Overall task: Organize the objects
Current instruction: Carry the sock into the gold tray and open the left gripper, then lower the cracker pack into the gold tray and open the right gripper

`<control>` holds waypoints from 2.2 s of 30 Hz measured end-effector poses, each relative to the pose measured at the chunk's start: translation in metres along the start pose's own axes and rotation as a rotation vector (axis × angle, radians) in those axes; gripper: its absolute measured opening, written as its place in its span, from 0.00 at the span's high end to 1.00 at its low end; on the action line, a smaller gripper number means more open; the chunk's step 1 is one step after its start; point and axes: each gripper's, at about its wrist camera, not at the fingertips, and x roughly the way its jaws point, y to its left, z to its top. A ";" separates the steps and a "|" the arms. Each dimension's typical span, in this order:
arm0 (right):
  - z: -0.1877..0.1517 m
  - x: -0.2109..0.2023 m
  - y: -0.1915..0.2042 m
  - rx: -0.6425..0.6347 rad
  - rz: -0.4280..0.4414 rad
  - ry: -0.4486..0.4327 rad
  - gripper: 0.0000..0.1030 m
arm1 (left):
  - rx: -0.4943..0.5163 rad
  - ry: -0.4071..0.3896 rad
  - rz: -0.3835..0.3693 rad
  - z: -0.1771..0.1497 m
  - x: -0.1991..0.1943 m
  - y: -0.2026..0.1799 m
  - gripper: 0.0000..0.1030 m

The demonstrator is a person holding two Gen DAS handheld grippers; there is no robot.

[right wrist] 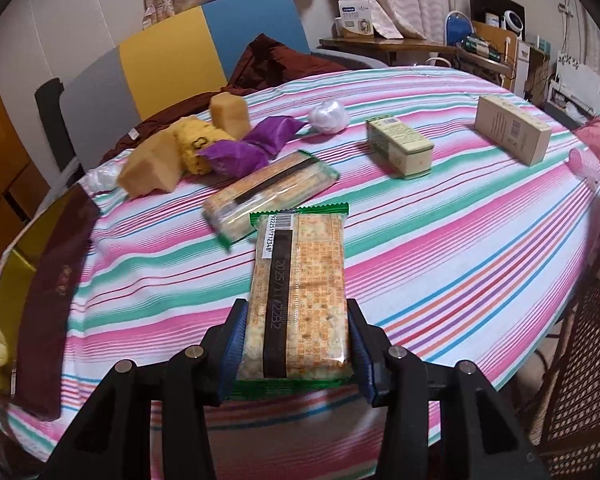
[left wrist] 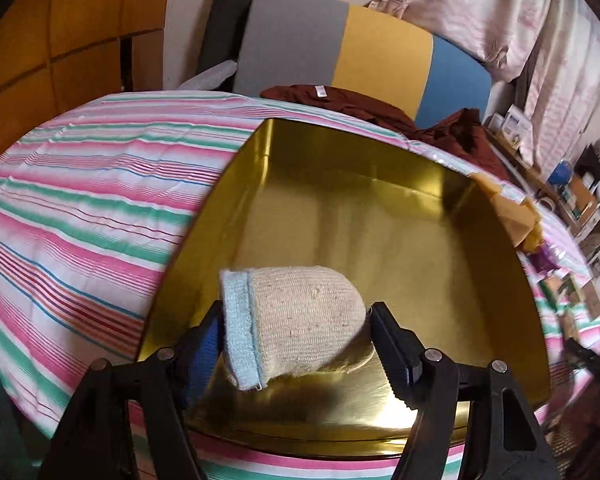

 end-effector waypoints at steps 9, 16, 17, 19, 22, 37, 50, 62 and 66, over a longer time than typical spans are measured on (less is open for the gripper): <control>-0.013 -0.017 0.020 -0.012 0.062 0.006 0.54 | -0.015 -0.047 0.016 0.003 -0.009 0.003 0.03; -0.012 -0.039 0.044 -0.062 0.130 -0.039 0.54 | -0.032 -0.091 -0.001 0.007 -0.024 -0.004 0.00; -0.010 -0.043 0.050 -0.073 0.141 -0.047 0.54 | -0.040 -0.087 -0.001 0.008 -0.024 -0.003 0.00; -0.007 -0.047 0.060 -0.093 0.160 -0.059 0.54 | -0.055 -0.085 0.001 0.008 -0.025 -0.001 0.00; -0.004 -0.057 0.081 -0.141 0.200 -0.082 0.54 | -0.094 -0.081 -0.004 0.009 -0.027 0.004 0.00; -0.010 -0.061 0.234 -0.398 0.429 -0.036 0.54 | -0.231 -0.148 0.049 0.022 -0.050 0.036 0.00; -0.044 0.012 0.317 -0.494 0.390 0.210 0.54 | -0.347 -0.165 0.101 0.032 -0.056 0.083 0.00; -0.044 0.010 0.344 -0.473 0.447 0.264 0.53 | -0.360 -0.164 0.086 0.030 -0.056 0.080 0.00; -0.042 -0.007 0.332 -0.484 0.477 0.209 0.53 | -0.351 -0.149 0.071 0.030 -0.052 0.075 0.00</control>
